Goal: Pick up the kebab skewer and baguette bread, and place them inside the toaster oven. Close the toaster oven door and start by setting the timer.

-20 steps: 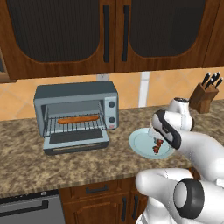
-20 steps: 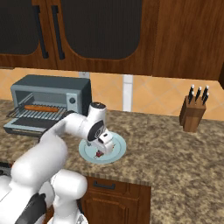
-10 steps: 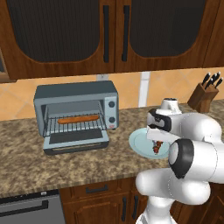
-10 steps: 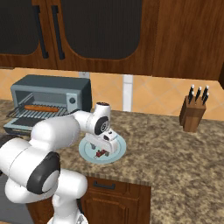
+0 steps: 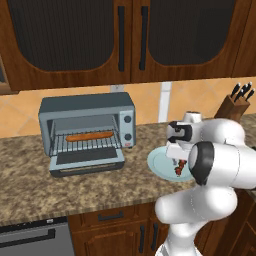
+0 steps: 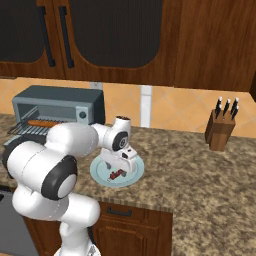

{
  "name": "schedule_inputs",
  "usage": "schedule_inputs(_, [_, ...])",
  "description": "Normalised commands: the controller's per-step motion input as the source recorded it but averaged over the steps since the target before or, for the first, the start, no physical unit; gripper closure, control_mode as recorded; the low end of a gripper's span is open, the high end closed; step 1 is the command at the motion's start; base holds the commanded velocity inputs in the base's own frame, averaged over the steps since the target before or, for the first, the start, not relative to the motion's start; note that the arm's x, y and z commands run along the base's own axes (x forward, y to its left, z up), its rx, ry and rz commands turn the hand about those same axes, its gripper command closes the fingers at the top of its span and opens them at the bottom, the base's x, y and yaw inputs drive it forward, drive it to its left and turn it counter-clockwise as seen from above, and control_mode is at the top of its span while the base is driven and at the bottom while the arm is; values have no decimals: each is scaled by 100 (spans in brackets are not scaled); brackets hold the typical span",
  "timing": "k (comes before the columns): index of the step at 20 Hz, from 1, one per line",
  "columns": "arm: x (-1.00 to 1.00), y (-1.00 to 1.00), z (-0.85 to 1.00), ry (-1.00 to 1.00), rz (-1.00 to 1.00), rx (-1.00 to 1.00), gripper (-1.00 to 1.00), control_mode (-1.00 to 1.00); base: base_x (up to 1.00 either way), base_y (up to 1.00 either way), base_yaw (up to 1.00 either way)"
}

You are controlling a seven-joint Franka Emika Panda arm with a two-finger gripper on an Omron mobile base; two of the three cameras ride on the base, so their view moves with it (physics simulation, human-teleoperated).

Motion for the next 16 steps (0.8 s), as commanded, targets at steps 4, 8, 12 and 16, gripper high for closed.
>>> schedule_inputs(4, [0, 0, -27, 0, 0, 4, -100, -100, 0, 0, 0])
schedule_inputs(8, [0, 0, -21, 0, 0, 2, -100, -100, 0, 0, 0])
schedule_inputs(12, [0, 0, -12, 0, 0, 1, -100, -100, 0, 0, 0])
schedule_inputs(16, [7, 1, -8, 0, 0, 0, -100, -100, 0, 0, 0])
